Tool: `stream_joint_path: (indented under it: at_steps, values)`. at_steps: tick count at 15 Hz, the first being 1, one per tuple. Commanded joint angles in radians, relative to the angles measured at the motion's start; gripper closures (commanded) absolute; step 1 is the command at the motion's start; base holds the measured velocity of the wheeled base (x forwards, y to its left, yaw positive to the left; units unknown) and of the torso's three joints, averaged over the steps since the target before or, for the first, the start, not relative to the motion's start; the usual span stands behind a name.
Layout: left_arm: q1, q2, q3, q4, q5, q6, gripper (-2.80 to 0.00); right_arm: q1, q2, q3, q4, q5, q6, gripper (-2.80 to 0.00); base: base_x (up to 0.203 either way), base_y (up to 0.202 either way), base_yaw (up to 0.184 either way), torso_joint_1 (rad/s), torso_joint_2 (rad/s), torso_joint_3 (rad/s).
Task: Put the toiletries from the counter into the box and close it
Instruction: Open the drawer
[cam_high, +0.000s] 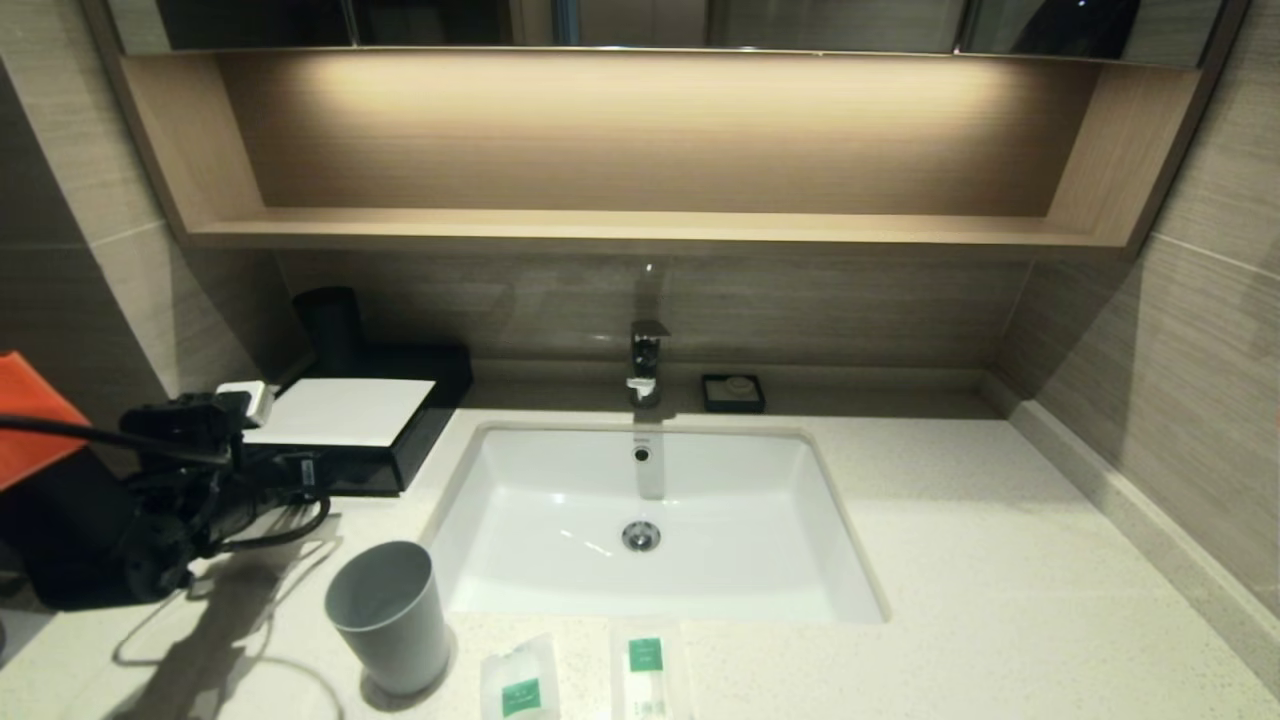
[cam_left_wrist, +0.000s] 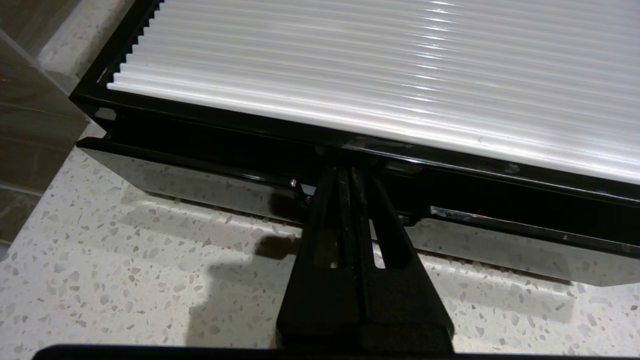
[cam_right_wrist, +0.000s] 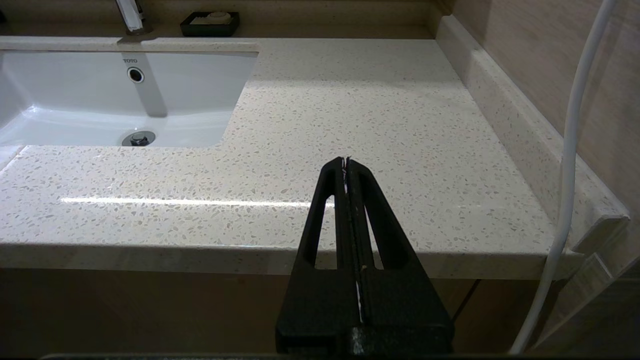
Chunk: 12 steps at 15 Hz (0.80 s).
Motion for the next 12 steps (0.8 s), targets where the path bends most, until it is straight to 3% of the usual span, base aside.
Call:
stream_joint_path:
  at_steps: [1,12]
  values:
    - [0.0,0.008,0.0,-0.006,0.0,0.0,0.0,0.0,0.0,0.001,-0.001,0.0,0.0,0.0,0.0,0.0,0.0,0.0,0.0,0.0]
    - [0.0,0.022,-0.015,-0.007,0.001,0.0,0.0,0.0,-0.002,0.002,-0.001,0.0,0.0,0.0,0.0,0.0,0.0,0.0,0.0,0.0]
